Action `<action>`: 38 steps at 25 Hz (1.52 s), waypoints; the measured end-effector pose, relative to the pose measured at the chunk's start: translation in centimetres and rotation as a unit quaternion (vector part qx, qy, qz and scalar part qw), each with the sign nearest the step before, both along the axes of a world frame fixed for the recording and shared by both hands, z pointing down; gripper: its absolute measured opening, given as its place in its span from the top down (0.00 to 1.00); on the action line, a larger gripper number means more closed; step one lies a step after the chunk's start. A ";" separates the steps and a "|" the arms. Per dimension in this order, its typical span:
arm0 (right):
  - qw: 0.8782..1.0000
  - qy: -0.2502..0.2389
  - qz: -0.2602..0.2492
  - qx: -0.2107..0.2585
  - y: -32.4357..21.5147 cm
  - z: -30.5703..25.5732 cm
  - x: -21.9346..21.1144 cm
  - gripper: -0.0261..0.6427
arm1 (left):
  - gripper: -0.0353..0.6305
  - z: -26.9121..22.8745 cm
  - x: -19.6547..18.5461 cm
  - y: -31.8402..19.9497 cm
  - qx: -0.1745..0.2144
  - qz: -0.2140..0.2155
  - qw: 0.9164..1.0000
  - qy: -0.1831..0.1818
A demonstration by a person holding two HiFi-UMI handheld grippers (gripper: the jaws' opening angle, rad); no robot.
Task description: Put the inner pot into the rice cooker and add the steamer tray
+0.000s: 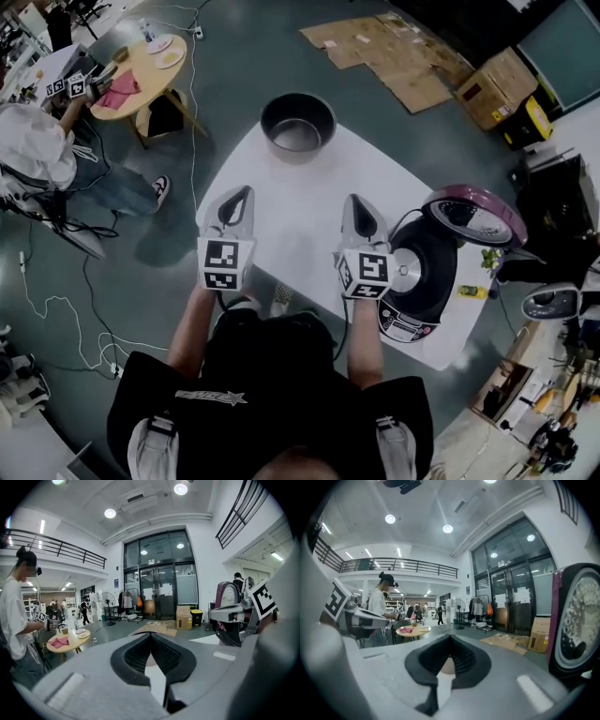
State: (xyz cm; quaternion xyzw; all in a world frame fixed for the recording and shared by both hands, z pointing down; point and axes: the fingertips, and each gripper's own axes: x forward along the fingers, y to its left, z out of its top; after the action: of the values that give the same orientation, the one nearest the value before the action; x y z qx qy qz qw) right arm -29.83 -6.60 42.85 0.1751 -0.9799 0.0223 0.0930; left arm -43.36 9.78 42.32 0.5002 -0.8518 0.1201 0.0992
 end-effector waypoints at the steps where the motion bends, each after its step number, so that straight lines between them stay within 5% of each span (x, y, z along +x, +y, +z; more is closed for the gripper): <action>1: 1.000 0.000 -0.002 -0.001 -0.2 0.2 -0.5 0.95 | 0.93 0.2 -0.3 -0.3 -0.002 0.000 1.000 0.000; 22: 0.995 0.040 0.074 -0.059 -7.0 6.7 -9.9 0.95 | 0.92 6.7 -12.1 -9.2 -0.030 0.053 0.996 0.062; 24: 0.994 0.044 0.075 -0.073 -7.1 7.6 -10.8 0.75 | 0.86 7.3 -13.1 -9.8 -0.026 0.061 0.995 0.075; 26: 0.992 0.048 0.083 -0.085 -7.5 8.6 -11.5 0.69 | 0.67 8.2 -13.7 -10.6 -0.032 0.076 0.992 0.092; 28: 0.990 0.049 0.091 -0.098 -8.0 9.5 -12.2 0.63 | 0.60 9.2 -14.3 -11.4 -0.043 0.086 0.990 0.101; 38: 0.980 0.074 0.121 -0.140 -10.2 13.8 -15.8 0.57 | 0.48 13.9 -17.7 -14.2 -0.067 0.114 0.982 0.137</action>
State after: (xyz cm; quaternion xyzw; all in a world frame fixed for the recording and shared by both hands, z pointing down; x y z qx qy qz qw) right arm -45.67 -16.77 56.68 0.2788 -0.9290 0.1575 0.1856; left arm -61.07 -4.45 56.24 0.5980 -0.7574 0.1177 0.2344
